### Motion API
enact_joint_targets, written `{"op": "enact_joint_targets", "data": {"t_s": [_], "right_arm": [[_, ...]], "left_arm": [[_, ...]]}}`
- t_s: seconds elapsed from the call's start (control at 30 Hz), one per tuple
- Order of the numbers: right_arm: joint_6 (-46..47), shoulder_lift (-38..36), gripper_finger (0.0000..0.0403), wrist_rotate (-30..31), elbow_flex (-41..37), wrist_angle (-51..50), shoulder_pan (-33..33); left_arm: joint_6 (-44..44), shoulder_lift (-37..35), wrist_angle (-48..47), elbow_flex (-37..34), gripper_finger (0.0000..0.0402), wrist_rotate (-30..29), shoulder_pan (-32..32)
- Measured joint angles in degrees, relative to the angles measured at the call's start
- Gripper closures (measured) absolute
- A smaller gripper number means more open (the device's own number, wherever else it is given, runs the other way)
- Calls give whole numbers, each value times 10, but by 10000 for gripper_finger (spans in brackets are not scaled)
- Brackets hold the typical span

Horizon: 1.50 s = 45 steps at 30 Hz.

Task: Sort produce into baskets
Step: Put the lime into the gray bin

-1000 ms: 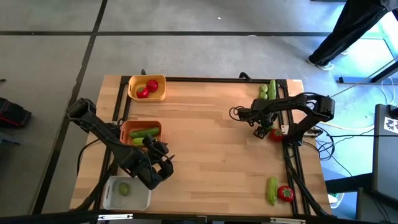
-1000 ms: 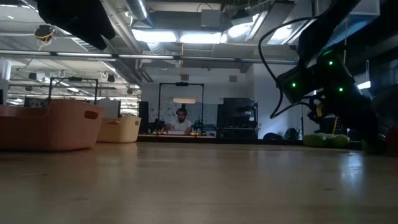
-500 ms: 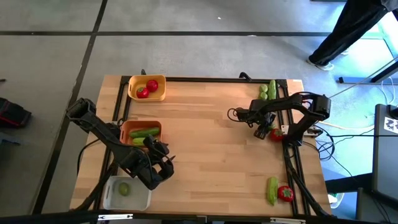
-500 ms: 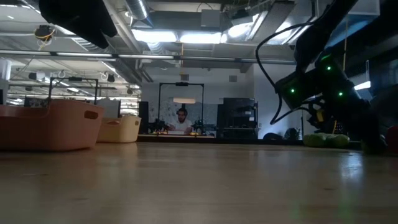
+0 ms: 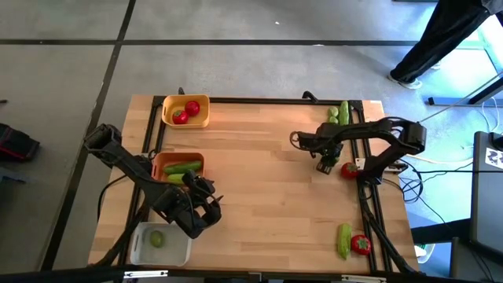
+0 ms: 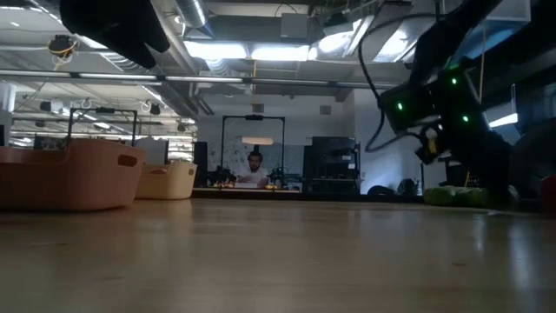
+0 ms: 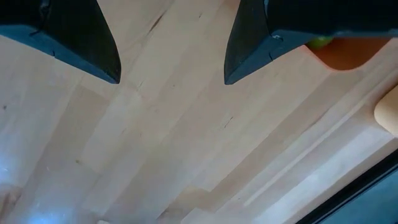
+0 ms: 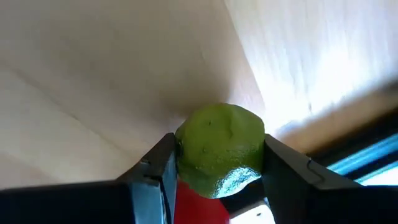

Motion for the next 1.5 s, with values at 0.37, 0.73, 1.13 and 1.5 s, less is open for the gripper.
{"op": "enact_joint_targets", "data": {"t_s": [0.37, 0.73, 1.13, 1.5], "right_arm": [[-32, -105, 240, -104, 9, 146, 0], [-32, -145, 240, -213, 9, 273, 5], [-32, -145, 240, -218, 9, 416, 108], [-31, -145, 240, -218, 8, 562, 194]], "left_arm": [[51, 0, 51, 0, 123, -30, 28], [277, 0, 221, 0, 123, -38, 63], [527, 37, 359, 0, 123, -13, 112], [701, 95, 498, 0, 123, -4, 139]]}}
